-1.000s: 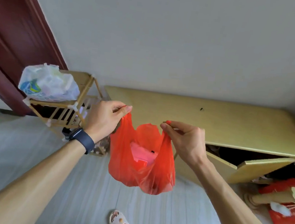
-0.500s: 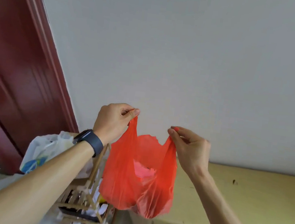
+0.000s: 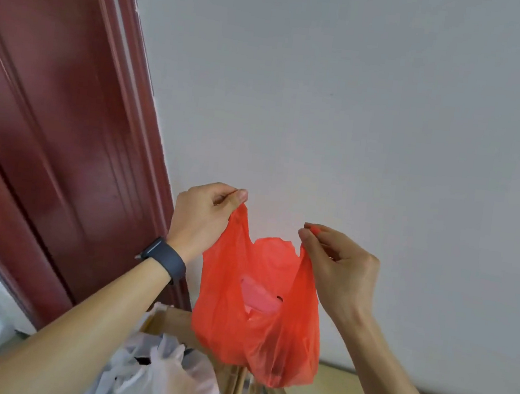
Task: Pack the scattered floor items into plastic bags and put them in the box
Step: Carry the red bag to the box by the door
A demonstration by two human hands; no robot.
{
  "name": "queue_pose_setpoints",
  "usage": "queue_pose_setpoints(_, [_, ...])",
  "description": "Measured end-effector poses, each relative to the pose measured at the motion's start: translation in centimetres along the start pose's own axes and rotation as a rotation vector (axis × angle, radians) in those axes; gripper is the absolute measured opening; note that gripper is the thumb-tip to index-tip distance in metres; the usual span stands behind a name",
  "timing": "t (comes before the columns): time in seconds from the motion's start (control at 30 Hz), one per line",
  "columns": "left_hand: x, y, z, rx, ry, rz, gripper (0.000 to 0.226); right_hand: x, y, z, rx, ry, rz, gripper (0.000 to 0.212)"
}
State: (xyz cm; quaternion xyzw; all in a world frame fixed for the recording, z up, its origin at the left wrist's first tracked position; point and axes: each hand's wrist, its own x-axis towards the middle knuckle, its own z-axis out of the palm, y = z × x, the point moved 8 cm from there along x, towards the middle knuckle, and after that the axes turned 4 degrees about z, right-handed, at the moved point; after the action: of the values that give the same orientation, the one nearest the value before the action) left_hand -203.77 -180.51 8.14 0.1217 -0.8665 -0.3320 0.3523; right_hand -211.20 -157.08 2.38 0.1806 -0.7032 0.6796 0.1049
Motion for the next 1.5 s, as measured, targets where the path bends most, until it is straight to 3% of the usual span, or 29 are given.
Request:
queue_pose_setpoints(0.3, [5.3, -9.9, -5.6, 0.065, 0.072, -0.015, 0.02, 3.1, 3.0, 11.7, 0.036, -0.072, 0.053, 0.007])
queue_pose_setpoints(0.47, [2.1, -20.8, -3.0, 0.118, -0.164, -0.131, 0.019, -0.1, 10.0, 16.6, -0.138, -0.124, 0.236, 0.009])
queue_pose_setpoints(0.6, [-0.6, -27.4, -2.8, -0.01, -0.171, -0.266, 0.024, -4.1, 12.6, 18.1, -0.188, -0.08, 0.335, 0.012])
queue_pose_setpoints(0.67, [-1.7, -29.3, -2.8, -0.165, -0.213, -0.283, 0.04, -6.3, 13.1, 18.2, -0.188, -0.035, 0.346, 0.027])
queue_pose_setpoints(0.73, [-3.2, -30.7, -2.1, -0.246, -0.344, -0.21, 0.074, -8.4, 14.0, 17.8, -0.156, 0.045, 0.344, 0.051])
queue_pose_setpoints(0.83, [-5.1, -33.4, -0.9, -0.044, -0.532, -0.064, 0.099, -10.4, 16.3, 18.0, -0.172, 0.017, 0.342, 0.084])
queue_pose_setpoints(0.9, [-5.3, -34.6, 0.1, 0.086, -0.571, 0.005, 0.09, -10.5, 17.6, 19.1, -0.305, -0.093, 0.4, 0.1])
queue_pose_setpoints(0.93, [-5.0, -34.9, 0.6, 0.135, -0.581, 0.035, 0.08, -10.1, 18.1, 19.8, -0.423, -0.148, 0.408, 0.096])
queue_pose_setpoints(1.03, [-3.6, -34.4, 2.3, 0.111, -0.573, -0.053, 0.055, -7.8, 18.3, 22.1, -0.692, -0.219, 0.26, 0.052])
queue_pose_setpoints(1.13, [-1.9, -33.4, 3.8, 0.06, -0.519, -0.234, 0.036, -5.1, 17.3, 22.9, -0.674, -0.115, 0.354, 0.02])
queue_pose_setpoints(1.27, [-0.4, -30.9, 5.7, 0.037, -0.54, -0.184, 0.038, -2.7, 14.5, 23.0, -0.479, 0.088, 0.427, 0.026])
queue_pose_setpoints(1.33, [-1.1, -30.5, 7.7, 0.153, -0.681, -0.08, 0.042, -2.7, 14.7, 24.0, -0.558, 0.047, 0.41, 0.021])
queue_pose_setpoints(1.4, [-3.3, -31.5, 10.4, 0.347, -0.899, 0.025, 0.037, -4.2, 17.0, 25.0, -0.739, -0.068, 0.419, 0.029])
queue_pose_setpoints(1.5, [-7.7, -34.9, 12.5, 0.426, -1.223, -0.088, 0.038, -9.0, 23.6, 25.9, -1.068, -0.466, 0.521, 0.059])
